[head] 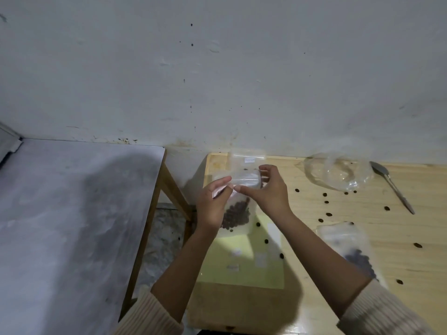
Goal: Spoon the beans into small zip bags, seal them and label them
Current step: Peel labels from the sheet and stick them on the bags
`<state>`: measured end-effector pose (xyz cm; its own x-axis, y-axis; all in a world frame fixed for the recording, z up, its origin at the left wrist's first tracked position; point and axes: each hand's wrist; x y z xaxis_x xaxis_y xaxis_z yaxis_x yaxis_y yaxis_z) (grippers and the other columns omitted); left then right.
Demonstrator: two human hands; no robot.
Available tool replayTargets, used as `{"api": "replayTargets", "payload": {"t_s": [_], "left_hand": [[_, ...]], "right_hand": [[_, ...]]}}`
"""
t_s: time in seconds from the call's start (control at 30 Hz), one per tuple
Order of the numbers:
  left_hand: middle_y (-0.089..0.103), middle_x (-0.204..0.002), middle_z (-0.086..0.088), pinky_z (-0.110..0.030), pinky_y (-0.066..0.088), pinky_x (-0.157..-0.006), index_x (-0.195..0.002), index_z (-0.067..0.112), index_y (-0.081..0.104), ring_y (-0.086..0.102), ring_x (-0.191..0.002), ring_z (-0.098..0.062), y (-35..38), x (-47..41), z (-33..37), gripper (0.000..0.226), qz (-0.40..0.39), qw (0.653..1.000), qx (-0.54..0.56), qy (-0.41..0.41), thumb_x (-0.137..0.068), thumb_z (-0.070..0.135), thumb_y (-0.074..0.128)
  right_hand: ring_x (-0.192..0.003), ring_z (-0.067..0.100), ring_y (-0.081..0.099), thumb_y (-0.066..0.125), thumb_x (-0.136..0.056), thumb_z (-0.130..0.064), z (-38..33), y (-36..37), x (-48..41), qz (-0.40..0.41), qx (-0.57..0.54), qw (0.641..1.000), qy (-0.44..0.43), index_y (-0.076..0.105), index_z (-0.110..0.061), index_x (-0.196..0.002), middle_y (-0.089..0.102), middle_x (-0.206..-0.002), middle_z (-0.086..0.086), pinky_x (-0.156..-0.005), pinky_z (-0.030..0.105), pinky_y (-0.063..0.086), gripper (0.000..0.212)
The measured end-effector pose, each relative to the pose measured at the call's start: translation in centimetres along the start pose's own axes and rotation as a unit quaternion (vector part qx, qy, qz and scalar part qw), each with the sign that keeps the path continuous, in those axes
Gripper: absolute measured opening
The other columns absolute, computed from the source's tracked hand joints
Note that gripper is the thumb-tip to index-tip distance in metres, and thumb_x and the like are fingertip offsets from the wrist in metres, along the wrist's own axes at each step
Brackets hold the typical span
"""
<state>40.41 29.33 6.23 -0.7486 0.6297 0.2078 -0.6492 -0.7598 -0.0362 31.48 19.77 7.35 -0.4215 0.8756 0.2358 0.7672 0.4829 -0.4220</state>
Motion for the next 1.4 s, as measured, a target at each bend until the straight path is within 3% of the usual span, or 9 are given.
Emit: {"api": "replayTargets", "payload": {"t_s": [0.1, 0.33, 0.47, 0.67, 0.8, 1.03, 1.17, 1.3, 1.4], "left_hand": [[0.065, -0.102, 0.013, -0.012, 0.048, -0.087, -0.102, 0.026, 0.066, 0.061, -0.097, 0.005, 1.5, -1.6, -0.1, 0.024, 0.005, 0.999, -0.032, 0.027, -0.088, 0.007, 0.063], [0.067, -0.105, 0.005, -0.01, 0.048, -0.083, -0.108, 0.009, 0.069, 0.061, -0.097, 0.005, 3.9, -4.5, -0.9, 0.022, 0.023, 0.991, -0.089, 0.098, -0.088, 0.007, 0.062], [0.069, -0.101, 0.002, -0.019, 0.051, -0.085, -0.104, 0.009, 0.07, 0.063, -0.094, -0.005, 5.2, -6.5, -1.1, 0.019, 0.052, 0.992, -0.094, 0.07, -0.088, 0.006, 0.059], [0.055, -0.097, 0.013, -0.01, 0.043, -0.078, -0.114, 0.011, 0.062, 0.056, -0.097, -0.013, 6.0, -9.1, -1.2, 0.025, 0.049, 0.992, -0.11, 0.038, -0.09, 0.005, 0.054], [0.057, -0.117, -0.006, -0.018, 0.041, -0.093, -0.119, 0.01, 0.058, 0.052, -0.112, -0.017, 6.0, -10.5, -1.9, 0.028, 0.024, 0.988, -0.148, 0.028, -0.091, 0.012, 0.057], [0.052, -0.131, -0.008, -0.028, 0.033, -0.105, -0.127, 0.009, 0.052, 0.045, -0.123, -0.02, 5.1, -11.8, -4.2, 0.041, -0.057, 0.952, -0.295, 0.054, -0.087, 0.015, 0.061], [0.043, -0.137, -0.016, -0.033, 0.026, -0.106, -0.129, 0.005, 0.05, 0.036, -0.129, -0.03, 4.9, -11.7, -4.6, 0.047, -0.038, 0.916, -0.396, 0.055, -0.086, 0.021, 0.063], [0.047, -0.134, -0.014, -0.02, 0.024, -0.102, -0.118, 0.005, 0.059, 0.039, -0.126, -0.027, 6.9, -8.4, -1.9, 0.031, 0.012, 0.941, -0.316, 0.123, -0.088, 0.015, 0.062], [0.053, -0.118, -0.003, -0.023, 0.038, -0.1, -0.11, 0.008, 0.062, 0.051, -0.114, -0.02, 9.8, -3.8, -1.6, 0.022, -0.068, 0.96, -0.237, 0.133, -0.088, 0.013, 0.061]], "right_hand": [[-0.091, 0.026, 0.066, 0.081, -0.069, -0.017, 0.5, -0.7, -1.8, -0.067, -0.144, 0.984, 0.075, 0.06, -0.016, -0.1, 0.069, -0.099, 0.008, -0.084, 0.037, 0.054, 0.038], [-0.08, 0.025, 0.067, 0.07, -0.077, -0.004, 1.2, -1.1, -6.0, -0.05, -0.153, 0.983, 0.088, 0.065, -0.01, -0.093, 0.07, -0.087, 0.007, -0.068, 0.031, 0.052, 0.018], [-0.082, 0.03, 0.065, 0.061, -0.082, -0.004, 1.8, -0.3, -8.0, -0.031, -0.143, 0.985, 0.093, 0.055, -0.014, -0.104, 0.066, -0.09, 0.012, -0.079, 0.043, 0.053, 0.024], [-0.074, 0.016, 0.061, 0.056, -0.088, -0.007, 2.8, -0.3, -8.9, 0.042, -0.073, 0.996, 0.011, 0.044, -0.017, -0.112, 0.061, -0.089, 0.005, -0.063, 0.017, 0.046, 0.029], [-0.084, 0.018, 0.059, 0.057, -0.085, -0.002, 4.1, -0.1, -9.1, 0.048, -0.025, 0.998, -0.016, 0.051, -0.013, -0.095, 0.06, -0.092, 0.002, -0.064, 0.008, 0.041, 0.016], [-0.117, 0.023, 0.051, 0.055, -0.089, -0.008, 5.9, 0.2, -8.8, -0.011, 0.073, 0.997, -0.031, 0.055, -0.005, -0.122, 0.055, -0.127, 0.01, -0.102, 0.029, 0.039, 0.034], [-0.125, 0.026, 0.044, 0.056, -0.089, -0.009, 6.0, -1.1, -7.9, -0.05, 0.122, 0.99, -0.044, 0.053, -0.005, -0.127, 0.048, -0.136, 0.013, -0.105, 0.026, 0.03, 0.038], [-0.115, 0.025, 0.052, 0.057, -0.087, -0.006, 5.8, -5.0, -6.3, -0.003, 0.131, 0.988, -0.08, 0.058, -0.006, -0.12, 0.055, -0.126, 0.012, -0.1, 0.029, 0.038, 0.034], [-0.111, 0.021, 0.054, 0.06, -0.086, -0.008, 7.2, -9.5, -3.7, 0.051, 0.123, 0.989, -0.07, 0.061, -0.01, -0.116, 0.057, -0.121, 0.008, -0.098, 0.032, 0.042, 0.03]]}}
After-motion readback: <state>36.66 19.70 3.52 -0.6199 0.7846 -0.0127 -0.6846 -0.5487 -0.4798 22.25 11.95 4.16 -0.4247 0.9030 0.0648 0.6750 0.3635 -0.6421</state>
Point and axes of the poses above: each hand's wrist, its own x-axis away from the middle knuckle, its own y-axis out of the palm, z = x × y
